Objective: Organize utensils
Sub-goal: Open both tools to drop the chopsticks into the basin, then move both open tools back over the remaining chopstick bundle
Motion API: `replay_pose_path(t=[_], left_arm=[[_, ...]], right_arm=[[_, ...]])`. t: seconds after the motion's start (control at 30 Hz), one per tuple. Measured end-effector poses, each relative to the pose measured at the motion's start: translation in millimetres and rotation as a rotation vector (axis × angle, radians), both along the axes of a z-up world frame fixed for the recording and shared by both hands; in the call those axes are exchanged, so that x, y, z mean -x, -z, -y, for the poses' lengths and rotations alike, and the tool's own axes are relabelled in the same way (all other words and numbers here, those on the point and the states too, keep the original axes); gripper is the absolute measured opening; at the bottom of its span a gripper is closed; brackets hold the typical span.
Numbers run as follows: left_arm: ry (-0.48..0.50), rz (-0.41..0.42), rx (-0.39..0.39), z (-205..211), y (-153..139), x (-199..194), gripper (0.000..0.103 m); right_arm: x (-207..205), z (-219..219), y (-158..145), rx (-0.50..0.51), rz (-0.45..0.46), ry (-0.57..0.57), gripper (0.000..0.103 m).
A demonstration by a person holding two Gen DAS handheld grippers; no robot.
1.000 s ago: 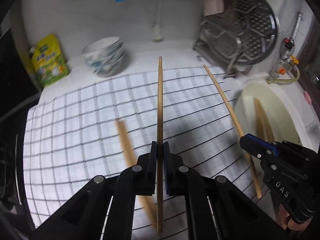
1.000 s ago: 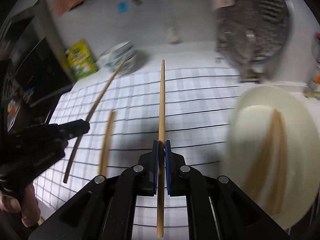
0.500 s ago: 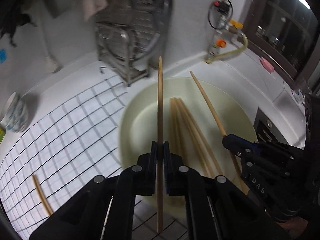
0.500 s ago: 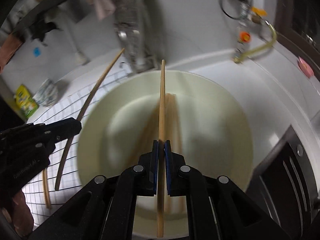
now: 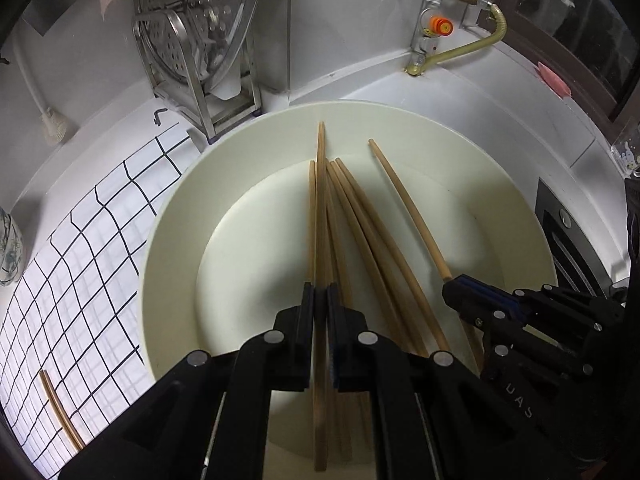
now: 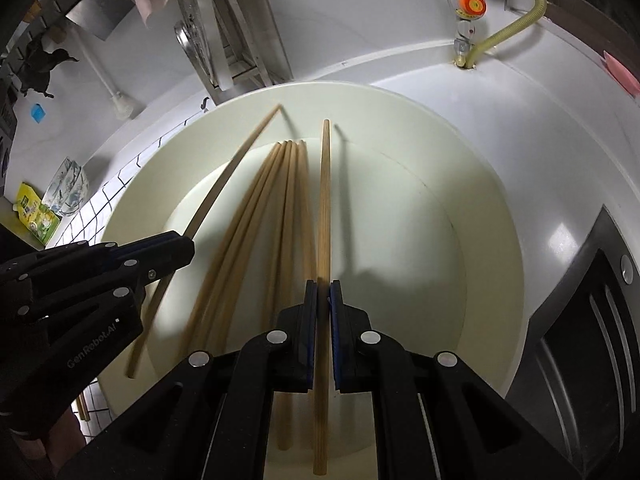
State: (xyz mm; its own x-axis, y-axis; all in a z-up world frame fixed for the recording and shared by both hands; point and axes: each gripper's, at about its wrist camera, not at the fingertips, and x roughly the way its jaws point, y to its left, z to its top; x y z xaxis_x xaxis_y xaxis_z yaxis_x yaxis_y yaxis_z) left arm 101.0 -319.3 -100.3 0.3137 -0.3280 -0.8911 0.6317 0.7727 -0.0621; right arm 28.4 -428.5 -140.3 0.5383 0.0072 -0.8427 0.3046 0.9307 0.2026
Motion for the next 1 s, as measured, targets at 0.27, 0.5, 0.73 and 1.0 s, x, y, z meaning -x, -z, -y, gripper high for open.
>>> replay_pose_path(t=[0.27, 0.5, 0.73, 1.0], left_arm=[[-0.022, 0.029, 0.012, -7, -8, -1, 0.035], [-0.036, 0.049, 0.032, -21, -23, 2, 0.035], [-0.076, 0.074, 0.048, -52, -39, 4, 0.04], [-0.163, 0.085, 0.044, -108, -52, 3, 0.044]], right_arm=[[5, 6, -7, 0.002, 0.025, 0.022, 0.013], [8, -3, -18, 0.015, 0.046, 0.012, 0.013], [9, -25, -32, 0.028, 0.064, -0.012, 0.016], [5, -70, -44, 0.028, 0.078, -0.079, 0.027]])
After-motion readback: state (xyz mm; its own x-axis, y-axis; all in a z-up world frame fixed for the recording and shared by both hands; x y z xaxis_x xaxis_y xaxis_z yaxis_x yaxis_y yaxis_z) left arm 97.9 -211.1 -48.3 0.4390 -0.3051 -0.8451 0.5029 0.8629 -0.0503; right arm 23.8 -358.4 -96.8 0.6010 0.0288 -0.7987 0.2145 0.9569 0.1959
